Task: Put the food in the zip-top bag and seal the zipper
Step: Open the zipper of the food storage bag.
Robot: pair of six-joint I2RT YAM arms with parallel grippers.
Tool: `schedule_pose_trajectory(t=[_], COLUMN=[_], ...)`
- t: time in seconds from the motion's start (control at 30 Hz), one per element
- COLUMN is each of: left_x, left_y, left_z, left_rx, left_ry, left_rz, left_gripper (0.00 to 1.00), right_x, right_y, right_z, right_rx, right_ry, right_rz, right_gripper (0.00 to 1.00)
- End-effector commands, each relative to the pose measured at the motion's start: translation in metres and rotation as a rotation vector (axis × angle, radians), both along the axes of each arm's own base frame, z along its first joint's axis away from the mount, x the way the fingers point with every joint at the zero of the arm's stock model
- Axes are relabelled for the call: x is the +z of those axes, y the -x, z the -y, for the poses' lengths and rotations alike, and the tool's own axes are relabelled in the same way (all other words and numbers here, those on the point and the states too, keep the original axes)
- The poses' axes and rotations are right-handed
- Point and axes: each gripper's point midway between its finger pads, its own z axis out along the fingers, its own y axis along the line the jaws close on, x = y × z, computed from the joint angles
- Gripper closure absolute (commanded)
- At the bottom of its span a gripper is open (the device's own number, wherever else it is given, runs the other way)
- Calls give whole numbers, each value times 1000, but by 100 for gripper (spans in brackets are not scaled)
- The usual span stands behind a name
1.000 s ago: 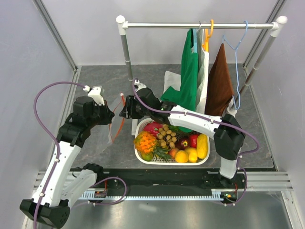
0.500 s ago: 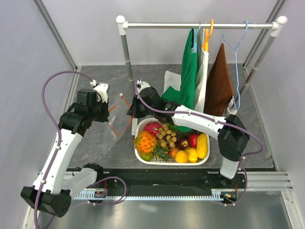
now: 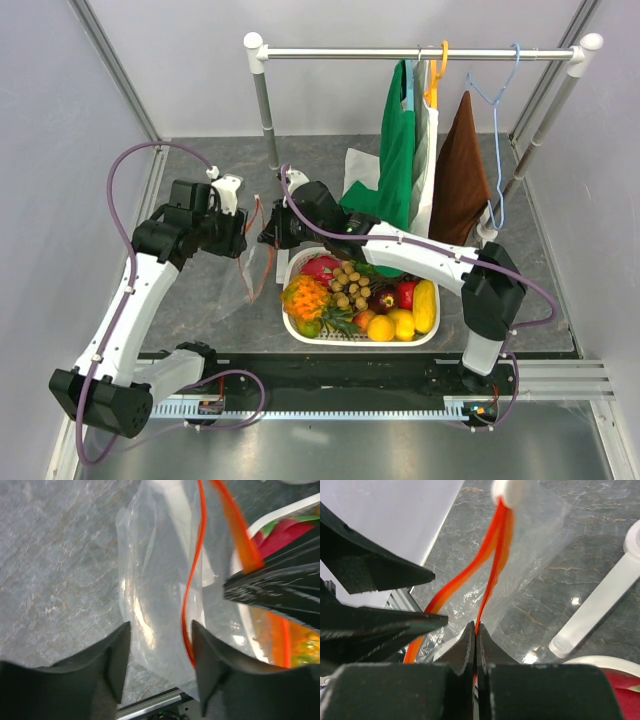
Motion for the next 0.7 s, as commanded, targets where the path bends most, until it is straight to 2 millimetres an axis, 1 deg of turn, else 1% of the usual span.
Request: schedule_pose_trajectory(t=[0.0,0.17,0.27,0.33,0.37,0.4,0.43,0.5,0.53,0.57,0.6,0.63,0.67], left_x=[30,25,20,17,17,16,16,21,23,30,34,37,43], left_y=[-7,-5,-6,-9,-11,-12,-10,-7,-1,0,3,6,11], left_z=[19,22,18,11,7,6,5,1,-3,-8,-11,-15,-24], left_rx=[-93,-107,-86,-47,-24,-18,-17,-7,5,23,35,46,74], left_ry=[79,87,71,47,29,24,19,9,3,-8,-14,-25,-57], left_rz=[84,67,57,55,57,55,51,56,43,56,59,55,69], left_gripper=[38,35,36,39,45,48,57,68,84,90,96,98,98], right_x=[49,56,60,62,62,63,62,54,51,44,43,39,33], right_y=[6,9,13,18,19,19,18,11,7,6,4,-3,-3], right_z=[-12,-21,-25,-27,-28,-28,-27,-21,-17,-13,-10,-4,0], right_rx=[33,58,72,84,84,81,74,33,23,21,20,11,11], right_ry=[-124,-161,-169,-174,-172,-174,-171,-130,-105,-83,-74,-53,-26], right_rz=[56,50,51,52,51,53,56,67,84,80,80,85,78], right_gripper=[100,100,100,100,100,100,100,100,100,100,100,100,100])
